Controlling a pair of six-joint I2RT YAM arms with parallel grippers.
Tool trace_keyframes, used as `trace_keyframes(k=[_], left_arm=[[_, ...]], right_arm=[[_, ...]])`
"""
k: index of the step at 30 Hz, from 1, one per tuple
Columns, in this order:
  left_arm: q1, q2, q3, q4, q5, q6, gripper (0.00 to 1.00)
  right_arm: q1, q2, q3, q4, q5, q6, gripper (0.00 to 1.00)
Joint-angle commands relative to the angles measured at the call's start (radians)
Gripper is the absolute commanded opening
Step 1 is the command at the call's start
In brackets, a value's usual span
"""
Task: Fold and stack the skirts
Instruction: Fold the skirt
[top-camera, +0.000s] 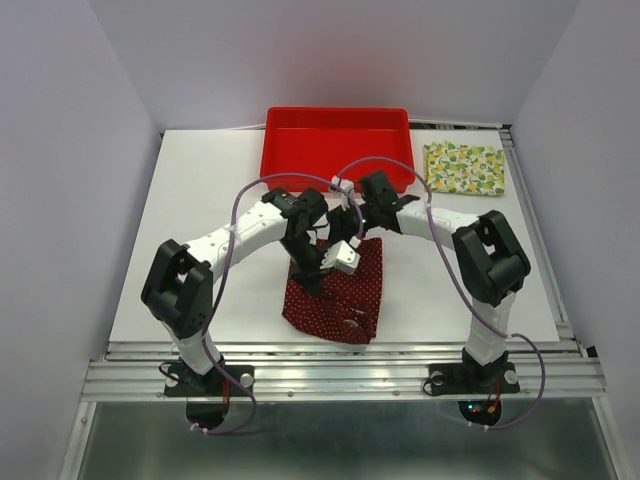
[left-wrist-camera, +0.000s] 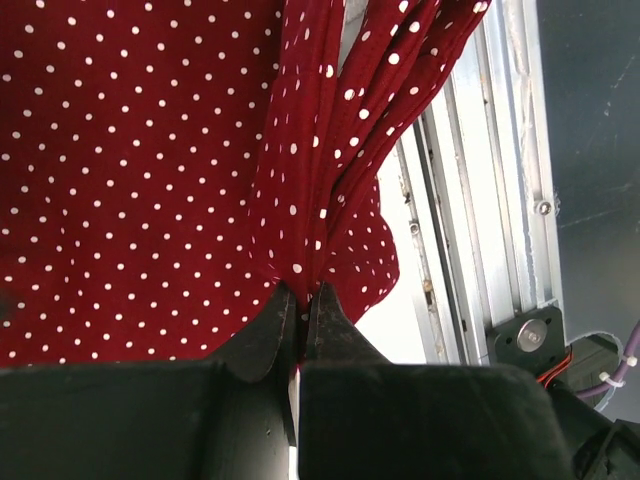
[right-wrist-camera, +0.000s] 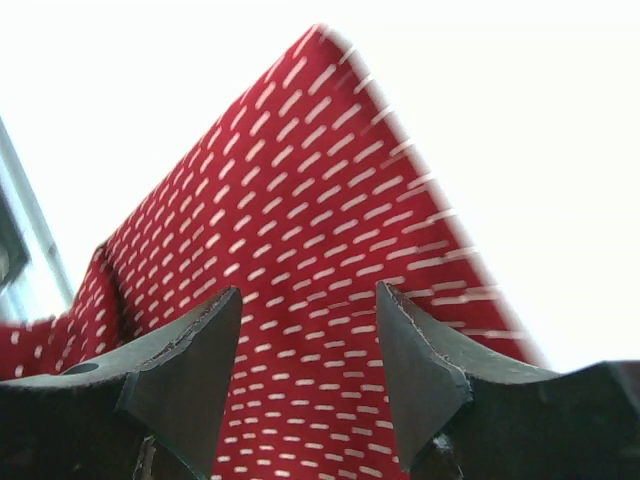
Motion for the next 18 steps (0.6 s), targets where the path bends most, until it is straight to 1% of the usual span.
trace_keyframes(k=[1, 3, 7, 8, 12, 15, 17, 18], left_arm=[[0.0, -0.035, -0.02, -0.033, 0.056, 0.013, 0.0], [0.001, -0.041, -0.023, -0.031, 0.056, 0.012, 0.0], [0.001, -0.041, -0.017, -0.033, 0.051, 0.004, 0.0], [0.003, -0.041, -0.011, -0.033, 0.051, 0.002, 0.0], [0.012, -0.03, 0.009, -0.033, 0.051, -0.016, 0.0], [0.033, -0.01, 0.032, -0.034, 0.059, -0.033, 0.0], [0.05, 0.011, 0.063, -0.034, 0.062, -0.05, 0.0], [0.056, 0.019, 0.087, -0.034, 0.062, -0.051, 0.0]], right_arm=[[-0.064, 0.008, 0.139, -0.033, 0.079, -0.062, 0.61], [-0.075, 0.05, 0.182, -0.049, 0.106, -0.068, 0.6], [-0.086, 0.123, 0.228, -0.076, 0.113, -0.088, 0.53], [-0.086, 0.152, 0.238, -0.096, 0.103, -0.094, 0.53], [-0.086, 0.186, 0.222, -0.124, 0.048, -0.131, 0.54], [-0.086, 0.214, 0.209, -0.147, 0.022, -0.151, 0.52], [-0.086, 0.228, 0.189, -0.155, -0.007, -0.153, 0.48], [-0.086, 0.231, 0.181, -0.153, -0.021, -0.151, 0.43]])
